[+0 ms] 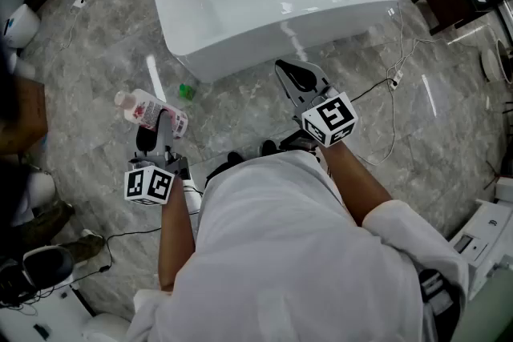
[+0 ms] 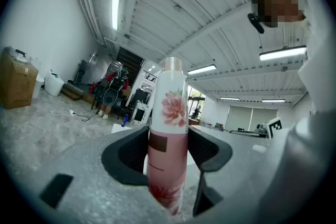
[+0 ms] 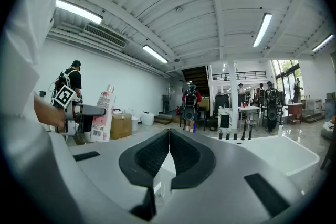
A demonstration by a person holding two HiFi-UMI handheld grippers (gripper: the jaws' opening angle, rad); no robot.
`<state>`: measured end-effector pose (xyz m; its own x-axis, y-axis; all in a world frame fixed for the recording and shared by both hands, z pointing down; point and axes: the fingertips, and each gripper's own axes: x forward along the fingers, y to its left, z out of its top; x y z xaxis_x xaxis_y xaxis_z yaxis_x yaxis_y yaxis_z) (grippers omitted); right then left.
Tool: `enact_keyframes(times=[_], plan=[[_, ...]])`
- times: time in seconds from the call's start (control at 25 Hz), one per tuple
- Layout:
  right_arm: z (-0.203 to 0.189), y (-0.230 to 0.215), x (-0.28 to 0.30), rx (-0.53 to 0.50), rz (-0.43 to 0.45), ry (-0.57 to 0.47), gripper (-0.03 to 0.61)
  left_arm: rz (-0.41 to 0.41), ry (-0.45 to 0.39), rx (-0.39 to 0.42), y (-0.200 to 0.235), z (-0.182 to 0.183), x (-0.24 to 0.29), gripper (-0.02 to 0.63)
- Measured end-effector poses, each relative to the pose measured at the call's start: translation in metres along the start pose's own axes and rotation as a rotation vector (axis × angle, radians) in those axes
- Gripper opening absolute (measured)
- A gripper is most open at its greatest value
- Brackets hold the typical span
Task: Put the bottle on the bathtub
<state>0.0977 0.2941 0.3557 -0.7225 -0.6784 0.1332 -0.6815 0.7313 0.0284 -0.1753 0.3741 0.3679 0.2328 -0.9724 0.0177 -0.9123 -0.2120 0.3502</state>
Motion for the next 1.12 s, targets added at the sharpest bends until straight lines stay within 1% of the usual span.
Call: enact_keyframes(times=[0.16, 0.32, 0.48, 0.68, 0.84, 1.12], plan=[[0.0, -0.006, 0.006, 0.004, -0.005, -0.007, 0.015, -0.002, -0.002, -0.005, 0.003, 0.0, 0.006, 0.231], [-0.001, -0.009, 0.009, 0.014, -0.007, -0.006, 0.015, -0.008, -0.002, -0.044, 0.005, -0.002, 0.008, 0.231], [-0.004, -0.019, -0.002, 0.05, -0.001, -0.043, 0.017, -0.012, 0.008, -0.07, -0.001, -0.013, 0.011, 0.232], [-0.012, -0.033, -0.009, 0.085, 0.008, -0.043, 0.015, -0.027, 0.01, -0.096, -0.007, -0.015, 0.013, 0.23], [-0.016, -0.042, -0.012, 0.089, 0.017, -0.057, 0.016, -0.015, 0.019, -0.112, -0.012, -0.015, 0.018, 0.232], [-0.021, -0.07, -0.015, 0.098, 0.024, -0.074, 0.017, -0.005, 0.015, -0.156, -0.022, -0.019, 0.037, 0.232]])
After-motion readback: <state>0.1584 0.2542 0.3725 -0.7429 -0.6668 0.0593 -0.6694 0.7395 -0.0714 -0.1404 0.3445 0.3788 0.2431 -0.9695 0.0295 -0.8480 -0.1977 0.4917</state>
